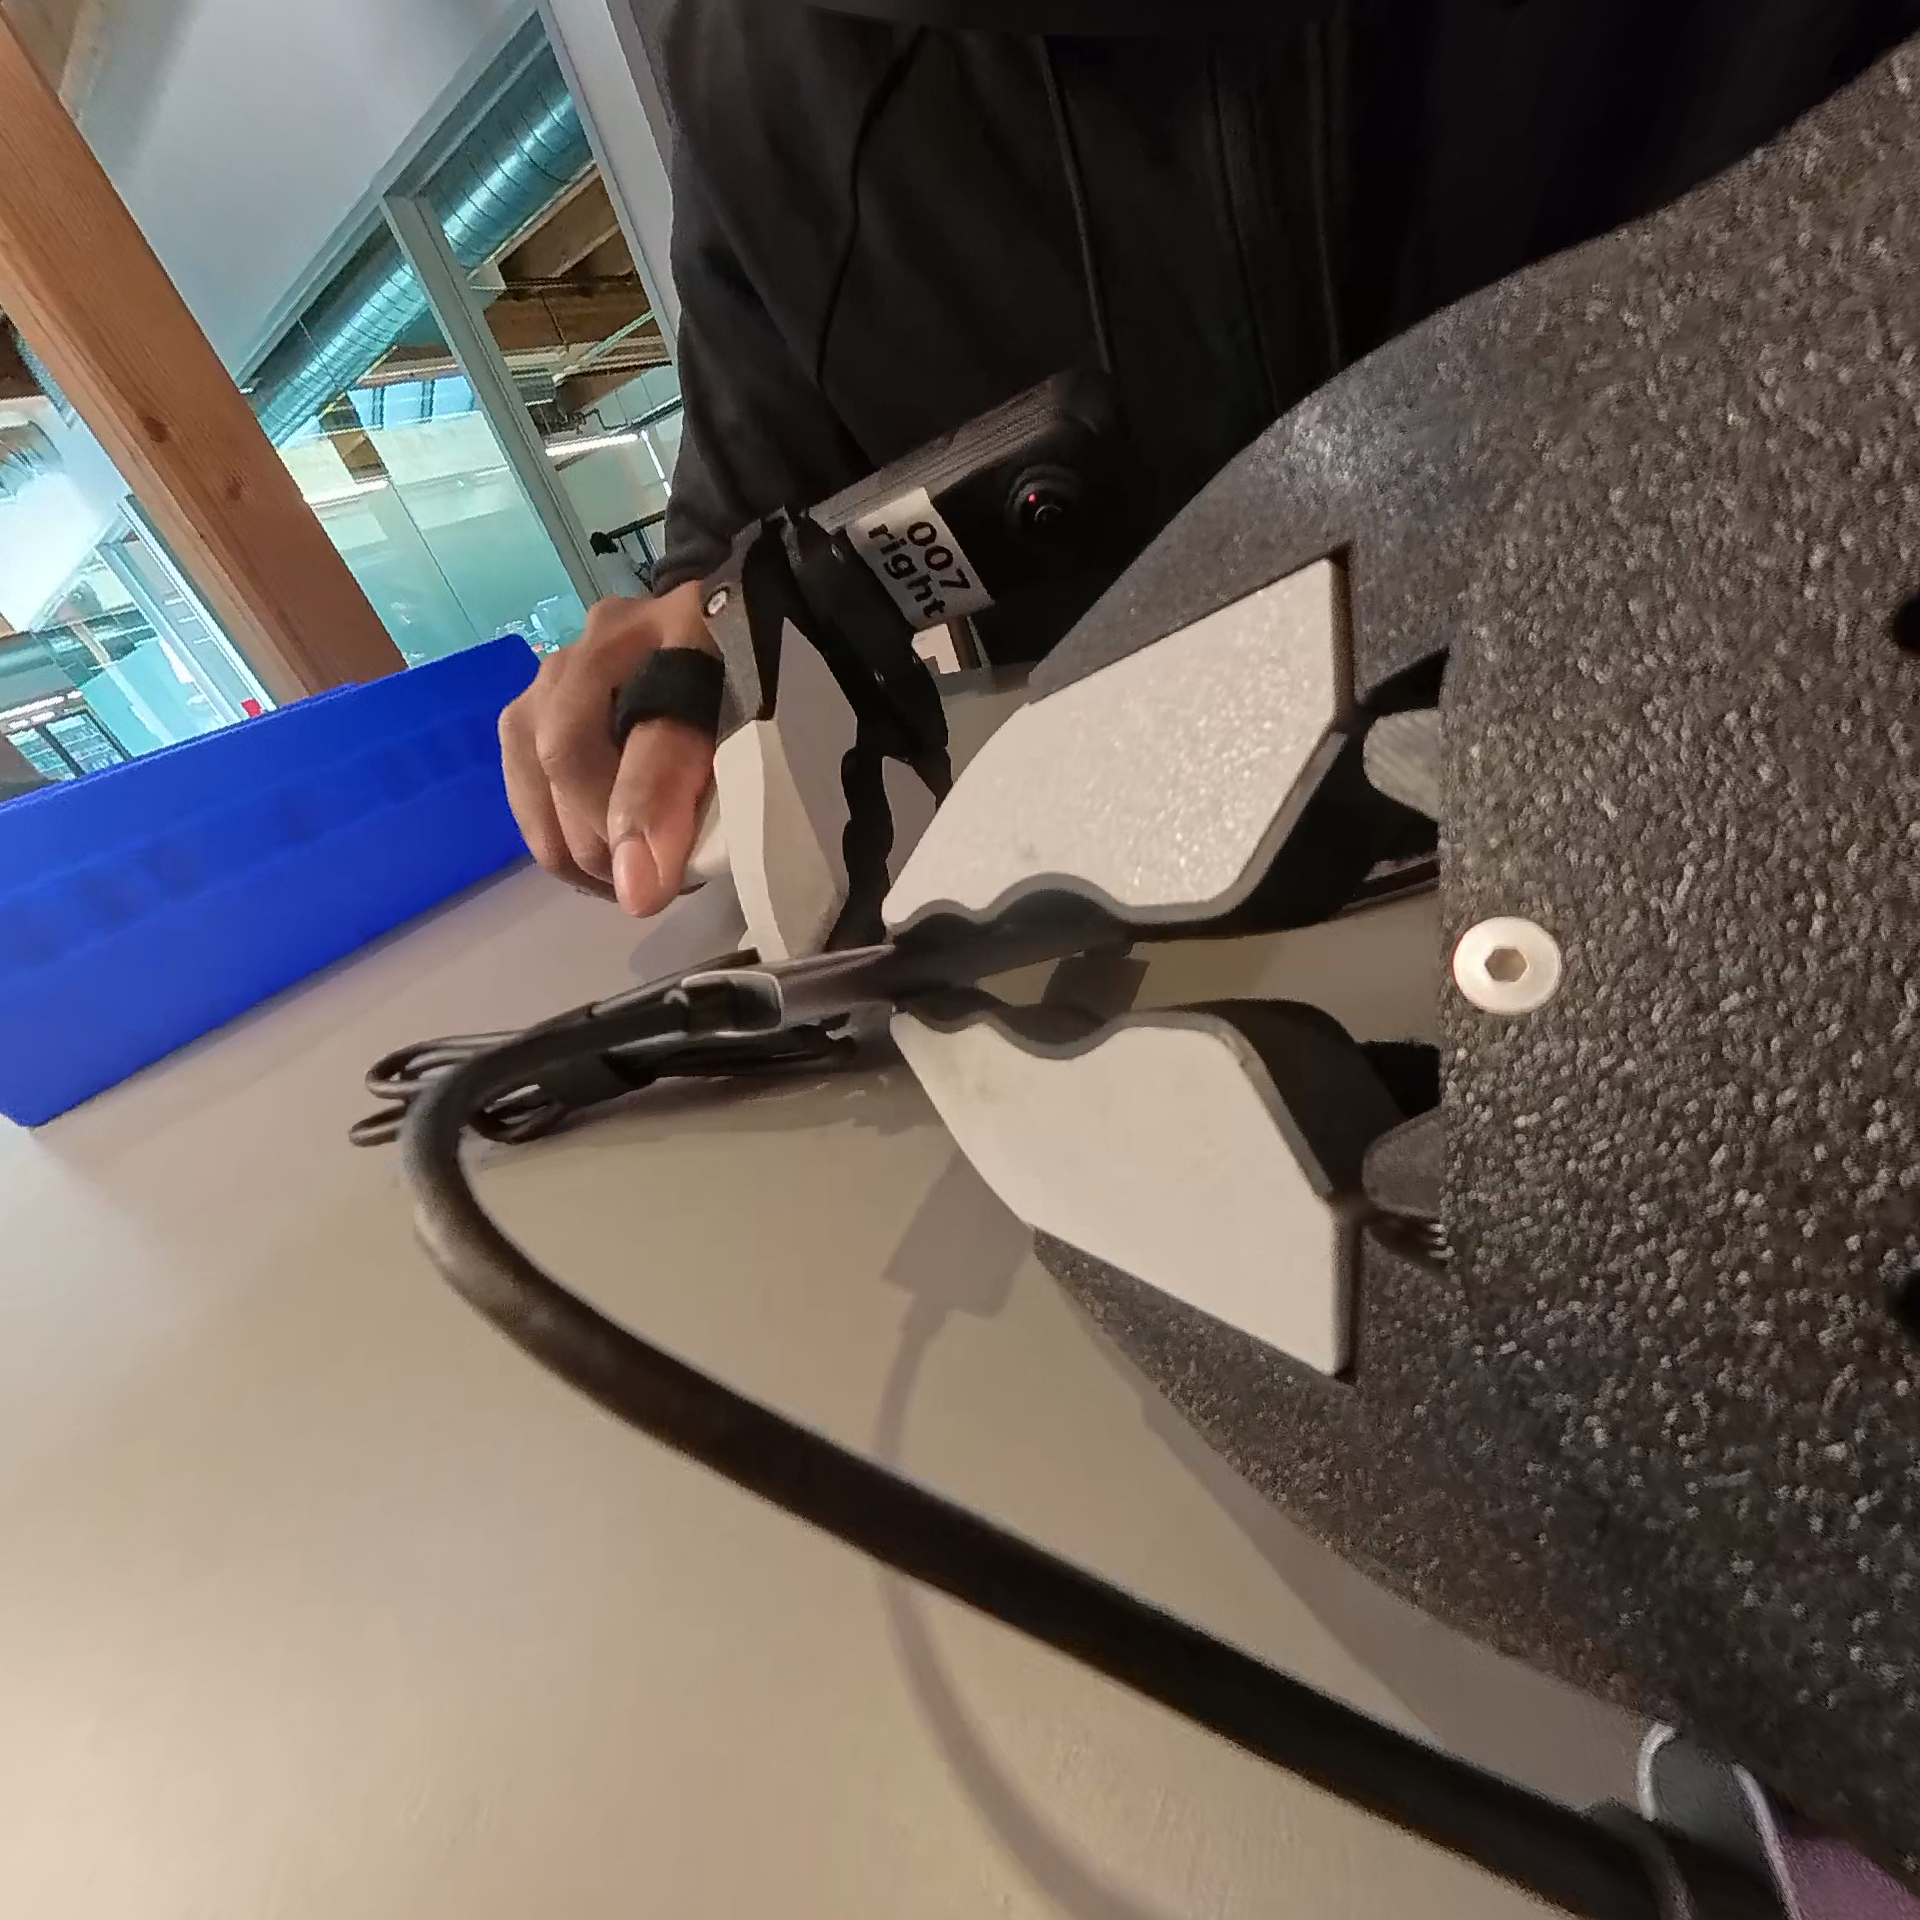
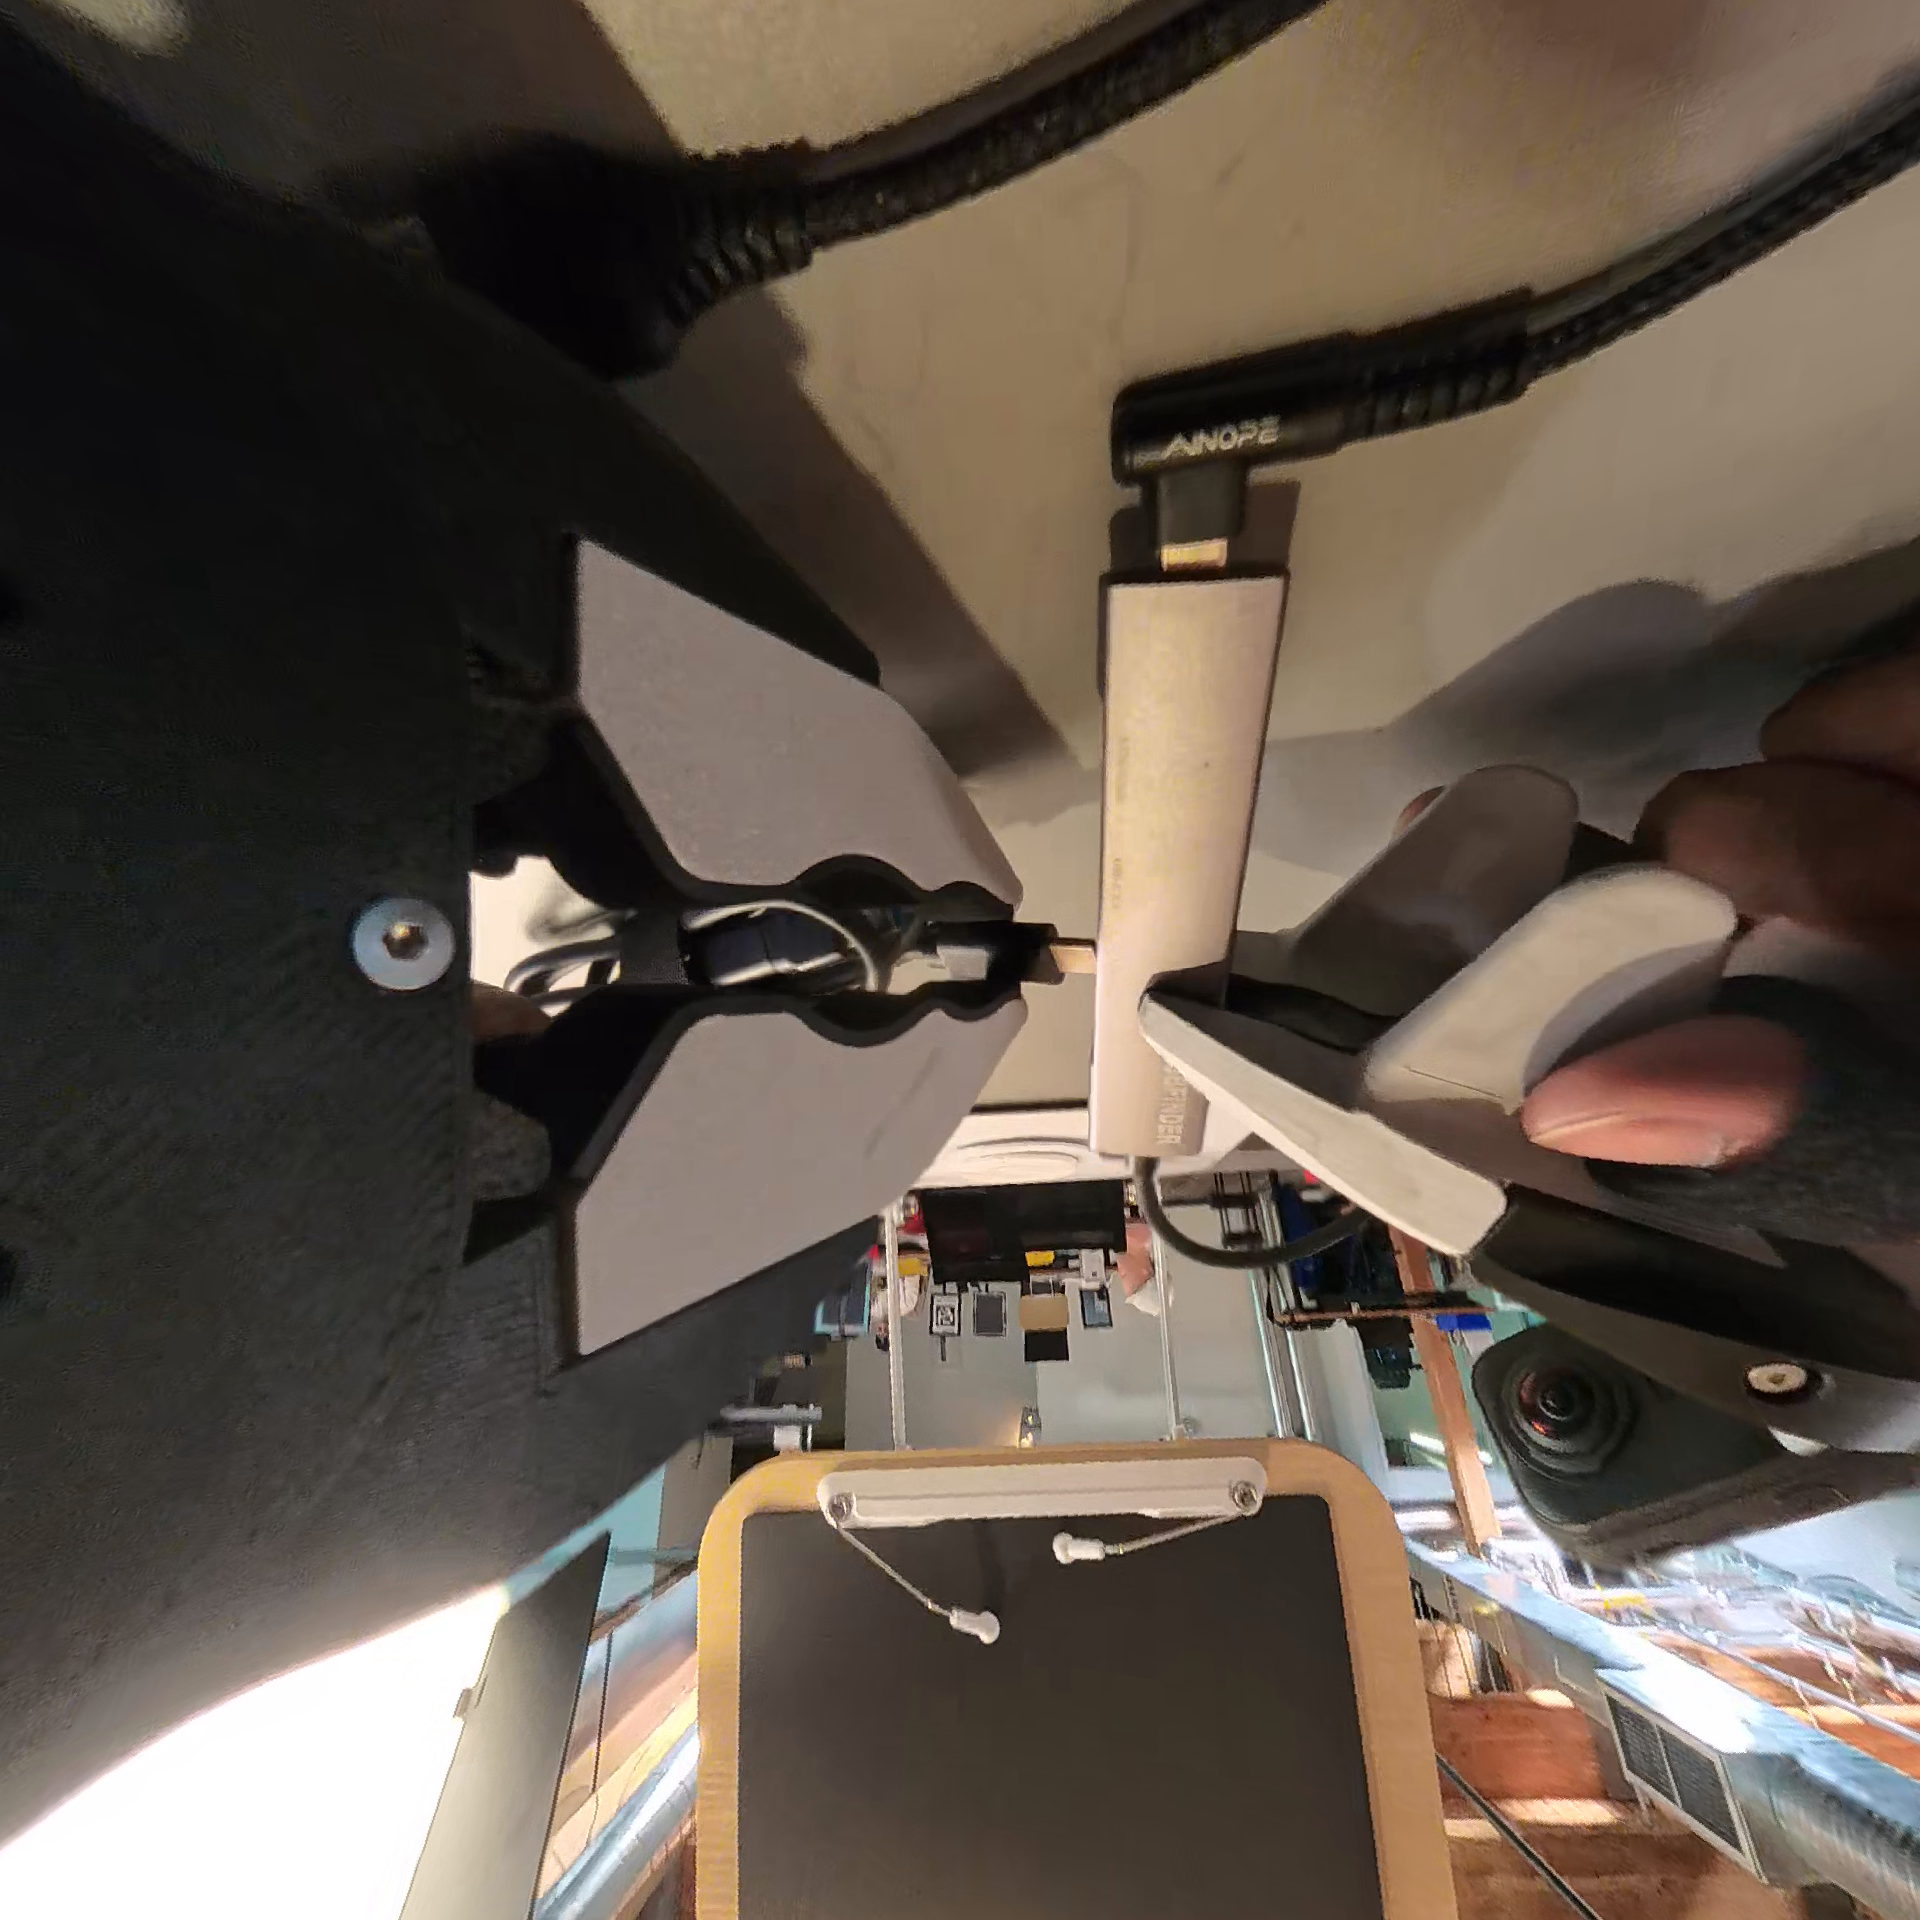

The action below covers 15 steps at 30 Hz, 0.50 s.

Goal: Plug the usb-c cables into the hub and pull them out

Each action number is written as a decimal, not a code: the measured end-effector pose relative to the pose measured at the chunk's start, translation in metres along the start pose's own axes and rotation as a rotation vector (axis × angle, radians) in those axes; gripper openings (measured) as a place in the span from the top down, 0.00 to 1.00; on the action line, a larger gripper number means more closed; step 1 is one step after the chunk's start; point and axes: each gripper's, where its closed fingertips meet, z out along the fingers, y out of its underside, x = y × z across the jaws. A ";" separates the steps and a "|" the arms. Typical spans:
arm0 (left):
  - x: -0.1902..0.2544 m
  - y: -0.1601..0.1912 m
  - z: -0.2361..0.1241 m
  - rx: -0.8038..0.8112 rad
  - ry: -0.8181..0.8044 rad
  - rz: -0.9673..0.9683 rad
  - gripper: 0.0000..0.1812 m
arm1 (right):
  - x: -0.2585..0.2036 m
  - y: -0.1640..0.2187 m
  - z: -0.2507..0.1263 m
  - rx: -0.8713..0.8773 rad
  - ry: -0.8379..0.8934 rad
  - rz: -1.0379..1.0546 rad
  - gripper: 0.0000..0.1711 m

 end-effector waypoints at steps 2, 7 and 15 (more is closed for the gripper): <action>-0.002 0.000 0.001 -0.001 -0.013 -0.007 0.94 | -0.001 0.001 0.001 0.007 -0.037 0.047 0.94; -0.006 0.001 0.002 -0.010 -0.030 -0.016 0.94 | -0.009 0.003 0.001 0.032 -0.260 0.211 0.89; -0.007 0.001 0.003 -0.014 -0.033 -0.020 0.94 | -0.008 0.009 -0.002 0.021 -0.679 0.369 0.83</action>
